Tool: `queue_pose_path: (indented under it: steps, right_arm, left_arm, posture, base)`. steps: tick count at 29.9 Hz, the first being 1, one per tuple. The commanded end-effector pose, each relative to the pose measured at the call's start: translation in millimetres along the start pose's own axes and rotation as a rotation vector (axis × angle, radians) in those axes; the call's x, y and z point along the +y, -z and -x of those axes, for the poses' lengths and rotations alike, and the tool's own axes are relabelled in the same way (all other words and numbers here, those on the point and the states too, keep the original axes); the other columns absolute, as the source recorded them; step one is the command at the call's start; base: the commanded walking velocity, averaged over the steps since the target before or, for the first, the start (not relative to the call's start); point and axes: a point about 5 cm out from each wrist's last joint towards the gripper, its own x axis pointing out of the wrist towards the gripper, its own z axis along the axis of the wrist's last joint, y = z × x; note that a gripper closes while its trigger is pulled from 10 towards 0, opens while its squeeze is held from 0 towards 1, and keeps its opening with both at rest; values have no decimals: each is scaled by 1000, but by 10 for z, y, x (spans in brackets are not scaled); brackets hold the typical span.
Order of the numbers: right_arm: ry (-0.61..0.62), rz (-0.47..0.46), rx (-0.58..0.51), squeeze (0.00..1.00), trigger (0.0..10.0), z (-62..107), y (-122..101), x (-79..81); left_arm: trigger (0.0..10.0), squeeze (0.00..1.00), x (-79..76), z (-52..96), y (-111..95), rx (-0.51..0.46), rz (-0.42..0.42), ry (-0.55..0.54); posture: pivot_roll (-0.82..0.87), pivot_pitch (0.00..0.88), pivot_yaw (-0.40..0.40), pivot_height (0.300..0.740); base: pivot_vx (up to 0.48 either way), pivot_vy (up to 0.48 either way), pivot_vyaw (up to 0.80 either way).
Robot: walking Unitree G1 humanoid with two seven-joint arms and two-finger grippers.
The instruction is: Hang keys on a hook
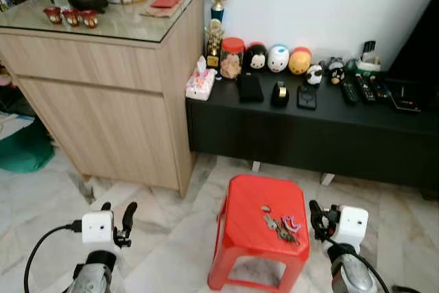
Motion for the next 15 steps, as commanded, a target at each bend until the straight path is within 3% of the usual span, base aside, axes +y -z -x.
queue_pose_path:
  steps: [1,6,15]
  right_arm:
    - [-5,-5,24,0,10000,17,48,20]
    - [-17,-2,14,0,10000,30,54,43]
    - [-8,-8,12,0,10000,27,53,31]
  left_arm:
    - [10000,0,10,0,-13,8,0,5]
    - [10000,0,10,-13,-18,11,-1,11]
    - [10000,0,68,7,53,67,20,-19]
  posture:
    - [35,0,-33,640]
    - [35,0,-29,611]
    - [43,0,-30,611]
  base:
    - [0,0,0]
    - [0,0,0]
    - [0,0,0]
